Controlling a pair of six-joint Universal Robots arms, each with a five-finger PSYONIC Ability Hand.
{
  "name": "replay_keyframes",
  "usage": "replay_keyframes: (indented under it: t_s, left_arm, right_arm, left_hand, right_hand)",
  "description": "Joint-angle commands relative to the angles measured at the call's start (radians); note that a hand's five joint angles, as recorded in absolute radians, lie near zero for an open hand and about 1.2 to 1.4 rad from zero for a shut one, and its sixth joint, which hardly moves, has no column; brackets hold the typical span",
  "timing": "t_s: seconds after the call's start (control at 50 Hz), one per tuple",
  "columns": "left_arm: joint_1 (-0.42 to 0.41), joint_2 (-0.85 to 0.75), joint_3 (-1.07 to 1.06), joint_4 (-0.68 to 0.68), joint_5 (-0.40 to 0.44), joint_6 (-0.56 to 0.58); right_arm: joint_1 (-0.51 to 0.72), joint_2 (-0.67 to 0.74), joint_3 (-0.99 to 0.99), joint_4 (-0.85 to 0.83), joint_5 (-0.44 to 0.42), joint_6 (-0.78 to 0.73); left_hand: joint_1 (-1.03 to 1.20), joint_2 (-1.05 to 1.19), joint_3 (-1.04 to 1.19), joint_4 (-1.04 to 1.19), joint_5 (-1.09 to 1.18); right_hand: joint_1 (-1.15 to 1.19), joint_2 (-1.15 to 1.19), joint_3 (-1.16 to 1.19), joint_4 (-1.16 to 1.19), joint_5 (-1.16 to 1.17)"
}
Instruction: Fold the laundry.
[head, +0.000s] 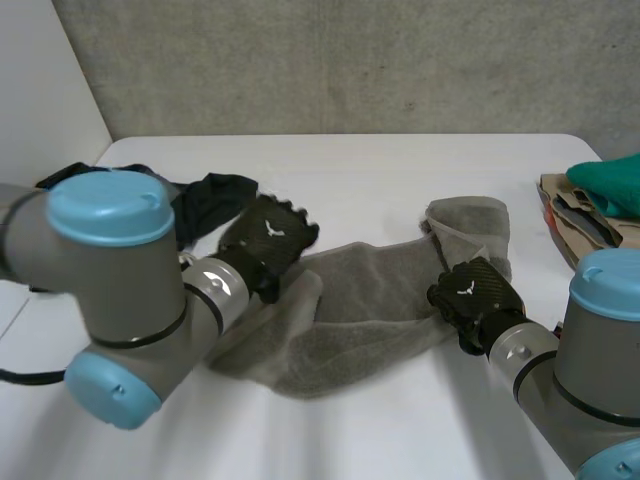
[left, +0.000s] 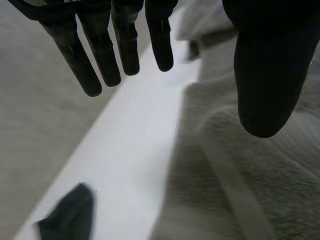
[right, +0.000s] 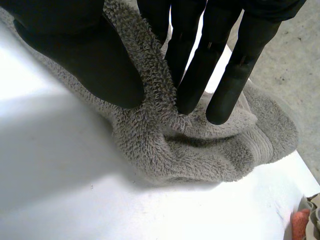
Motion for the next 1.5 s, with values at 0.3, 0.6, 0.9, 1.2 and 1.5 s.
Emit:
replay_keyframes:
  t_s: [0.3, 0.6, 0.9, 1.2, 1.5]
  left_arm:
    - [-0.007, -0.169, 0.051, 0.026, 0.079, 0.159]
    - [-0.042, 0.086, -0.068, 0.129, -0.093, 0.156]
    - [-0.045, 0.224, -0.162, 0.127, -0.098, 0.161]
    - [-0.046, 0.301, -0.263, 0.127, -0.098, 0.158]
    - [-0.028, 0.301, -0.260, 0.127, -0.098, 0.159]
  right_arm:
    - [-0.017, 0.000, 0.004, -0.001, 0.001, -0.006]
    - [0.054, -0.083, -0.028, 0.413, -0.060, -0.147]
    - [-0.103, -0.071, -0.354, 0.432, -0.113, -0.144]
    - [-0.112, 0.266, -0.595, 0.429, -0.310, -0.621]
    - [-0.106, 0.423, -0.657, 0.422, -0.324, -0.696]
  left_hand:
    - [0.963, 0.972, 0.968, 0.981, 0.979]
    - [0.963, 0.972, 0.968, 0.981, 0.979]
    - [0.963, 0.972, 0.968, 0.981, 0.979]
    - [0.963, 0.972, 0.968, 0.981, 0.979]
    - [0.963, 0.972, 0.968, 0.981, 0.979]
  right_hand:
    - [0.307, 0.230, 0.205, 0.199, 0.216]
    - [0.157, 0.080, 0.055, 0.049, 0.066]
    - [-0.831, -0.908, -0.933, -0.939, -0.922]
    - [-0.732, -0.808, -0.833, -0.839, -0.822]
    - [-0.374, -0.451, -0.475, -0.482, -0.465]
